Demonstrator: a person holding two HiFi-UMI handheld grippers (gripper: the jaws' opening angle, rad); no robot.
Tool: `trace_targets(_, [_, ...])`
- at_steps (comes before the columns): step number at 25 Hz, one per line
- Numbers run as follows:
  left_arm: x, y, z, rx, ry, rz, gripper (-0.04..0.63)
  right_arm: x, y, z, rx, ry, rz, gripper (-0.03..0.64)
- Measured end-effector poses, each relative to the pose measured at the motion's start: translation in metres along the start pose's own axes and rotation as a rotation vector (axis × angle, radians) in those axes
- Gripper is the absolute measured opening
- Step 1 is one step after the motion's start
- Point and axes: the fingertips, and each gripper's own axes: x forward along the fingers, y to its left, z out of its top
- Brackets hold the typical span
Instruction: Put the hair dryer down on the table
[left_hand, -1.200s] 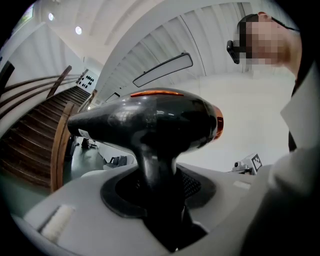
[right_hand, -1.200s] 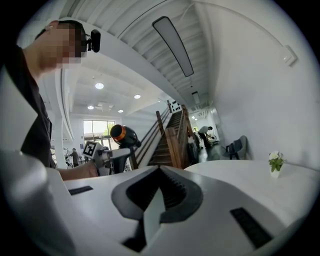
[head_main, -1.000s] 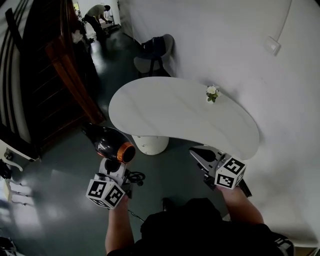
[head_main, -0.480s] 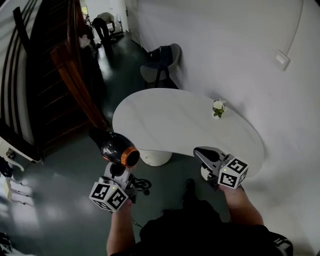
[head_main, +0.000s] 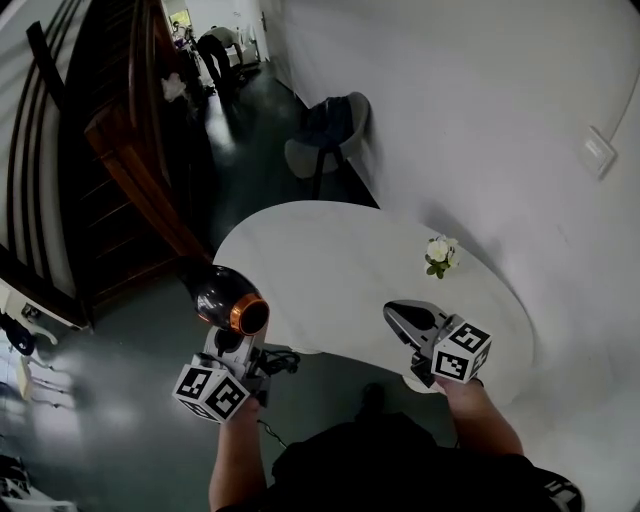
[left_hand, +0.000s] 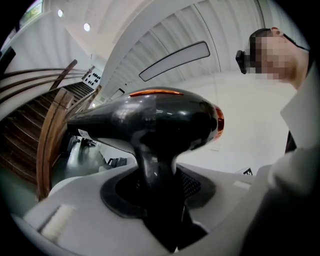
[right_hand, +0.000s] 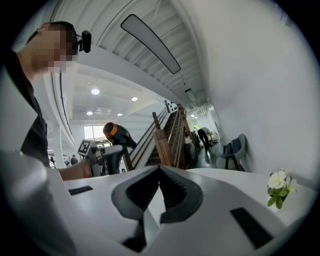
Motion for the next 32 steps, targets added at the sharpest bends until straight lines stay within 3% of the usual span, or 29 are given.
trace_targets(8, [0.088, -0.023, -0.031, 0.004, 0.051, 0.026, 0.172, -0.016, -0.097, 0.023, 0.021, -0.028, 0.011, 0.011])
trace_targets(18, [0.158, -0.023, -0.08, -0.032, 0.168, 0.03, 0.172, -0.011, -0.126, 0.015, 0.053, -0.002, 0.049, 0.011])
trace_targets(26, [0.216, 0.006, -0.124, -0.085, 0.266, 0.031, 0.172, 0.008, -0.158, 0.011, 0.046, 0.029, 0.02, 0.011])
trace_targets(32, [0.257, 0.031, -0.17, -0.13, 0.402, 0.019, 0.172, 0.021, -0.179, -0.002, 0.092, 0.063, -0.03, 0.012])
